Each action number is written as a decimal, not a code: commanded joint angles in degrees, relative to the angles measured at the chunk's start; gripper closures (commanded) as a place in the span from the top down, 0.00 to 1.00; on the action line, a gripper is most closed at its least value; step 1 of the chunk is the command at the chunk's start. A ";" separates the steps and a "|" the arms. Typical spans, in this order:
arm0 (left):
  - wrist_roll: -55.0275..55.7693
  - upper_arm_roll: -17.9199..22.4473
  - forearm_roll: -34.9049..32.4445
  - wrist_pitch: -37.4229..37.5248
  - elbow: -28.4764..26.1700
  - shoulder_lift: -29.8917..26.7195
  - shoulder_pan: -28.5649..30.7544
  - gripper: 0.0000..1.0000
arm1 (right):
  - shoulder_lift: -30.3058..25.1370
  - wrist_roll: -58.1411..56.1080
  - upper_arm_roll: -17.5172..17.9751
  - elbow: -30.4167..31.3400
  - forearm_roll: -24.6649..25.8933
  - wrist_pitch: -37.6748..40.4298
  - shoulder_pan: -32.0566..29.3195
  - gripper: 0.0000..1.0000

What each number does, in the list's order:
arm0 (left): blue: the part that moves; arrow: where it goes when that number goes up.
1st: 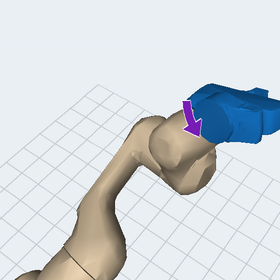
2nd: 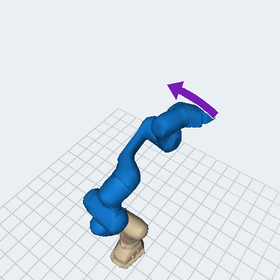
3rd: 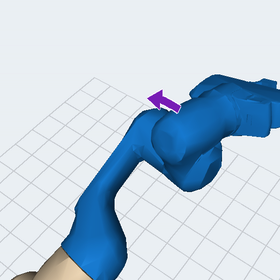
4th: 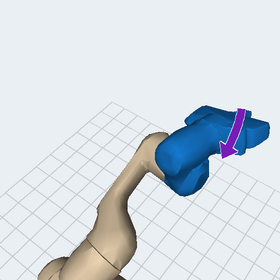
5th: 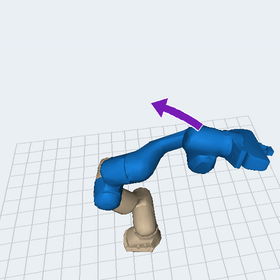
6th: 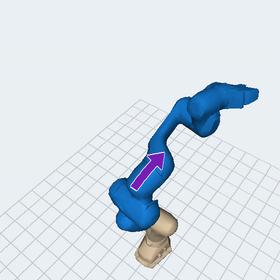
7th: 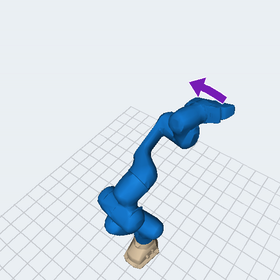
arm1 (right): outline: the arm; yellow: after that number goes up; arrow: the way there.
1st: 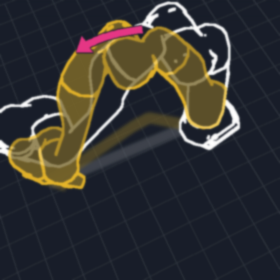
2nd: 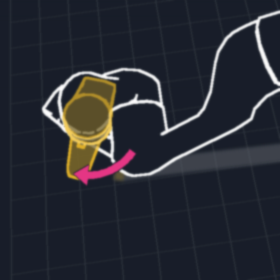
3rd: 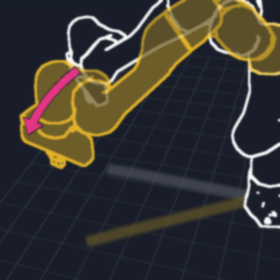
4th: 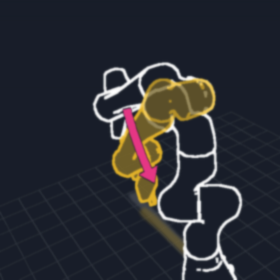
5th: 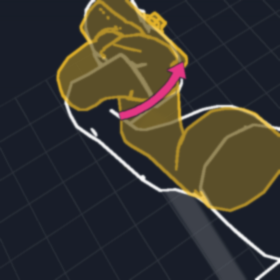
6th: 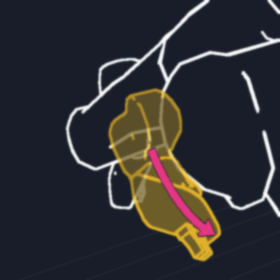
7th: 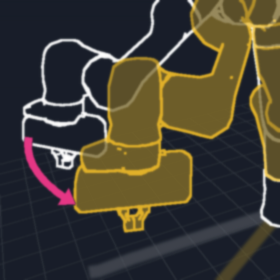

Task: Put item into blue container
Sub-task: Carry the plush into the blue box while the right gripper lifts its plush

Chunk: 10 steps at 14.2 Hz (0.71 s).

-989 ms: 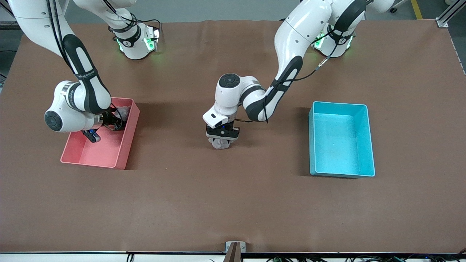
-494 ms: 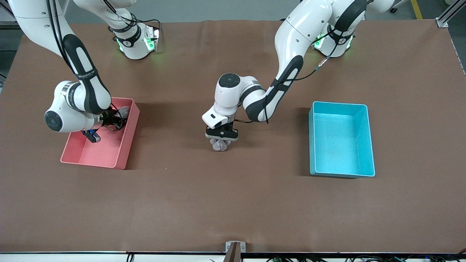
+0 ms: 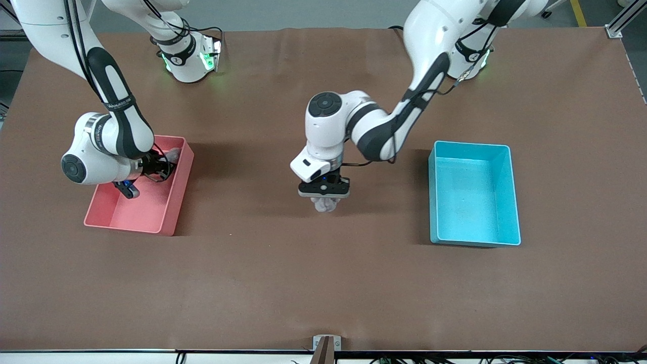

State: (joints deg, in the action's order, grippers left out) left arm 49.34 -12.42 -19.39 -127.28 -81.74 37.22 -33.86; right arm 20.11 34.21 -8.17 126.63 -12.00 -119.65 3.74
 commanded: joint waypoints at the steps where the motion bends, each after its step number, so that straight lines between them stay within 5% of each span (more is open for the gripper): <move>1: -11.33 -1.55 6.36 8.41 -1.84 -6.96 6.24 0.15 | -0.16 -0.72 0.34 -0.77 -0.13 0.73 -0.40 0.02; 4: -21.36 -1.64 7.44 18.34 -2.11 -11.01 10.81 0.14 | -0.24 -2.21 0.17 -5.93 0.92 5.72 -0.49 0.01; 6: -26.29 -1.64 8.40 23.28 -3.24 -13.39 14.42 0.12 | -0.16 -2.74 0.08 -12.68 6.16 11.59 -1.10 0.01; 10: -38.13 -1.73 8.67 20.85 -13.95 -20.41 23.46 0.11 | 0.63 -1.87 0.17 -22.90 8.57 21.72 -0.23 0.01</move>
State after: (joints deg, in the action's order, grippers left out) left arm 17.27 -13.48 -11.88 -104.03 -87.94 22.26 -14.94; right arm 20.03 32.28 -8.61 108.07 -4.59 -101.73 3.62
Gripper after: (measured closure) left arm 0.819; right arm 0.806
